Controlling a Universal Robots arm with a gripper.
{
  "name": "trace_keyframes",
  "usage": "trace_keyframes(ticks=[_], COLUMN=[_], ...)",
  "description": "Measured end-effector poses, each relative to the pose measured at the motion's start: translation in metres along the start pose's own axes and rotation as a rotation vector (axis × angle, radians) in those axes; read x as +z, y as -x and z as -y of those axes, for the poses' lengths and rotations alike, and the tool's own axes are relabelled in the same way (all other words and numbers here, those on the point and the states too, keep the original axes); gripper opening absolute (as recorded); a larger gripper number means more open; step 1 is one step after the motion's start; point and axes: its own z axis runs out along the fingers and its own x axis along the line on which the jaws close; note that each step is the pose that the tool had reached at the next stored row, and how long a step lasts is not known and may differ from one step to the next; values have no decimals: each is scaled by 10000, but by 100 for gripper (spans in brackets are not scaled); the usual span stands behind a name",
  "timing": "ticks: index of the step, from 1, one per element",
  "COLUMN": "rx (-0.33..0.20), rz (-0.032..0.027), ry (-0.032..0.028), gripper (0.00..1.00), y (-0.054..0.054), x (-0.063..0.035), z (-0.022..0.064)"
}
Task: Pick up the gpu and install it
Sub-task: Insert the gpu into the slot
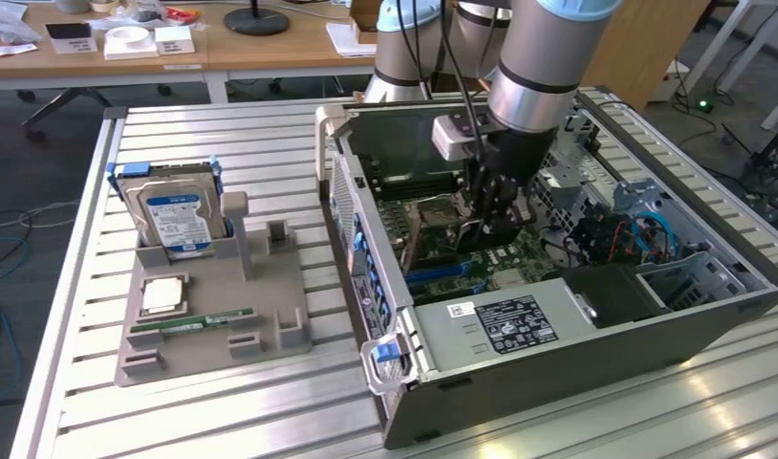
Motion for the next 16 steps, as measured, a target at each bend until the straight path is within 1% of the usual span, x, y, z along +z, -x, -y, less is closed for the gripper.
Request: trace_keyframes(ticks=[10, 16], rx=[-11, -33], rz=[1, 0], ry=[0, -1], gripper=[26, 26], y=[-25, -44], x=[2, 4], z=[-16, -59])
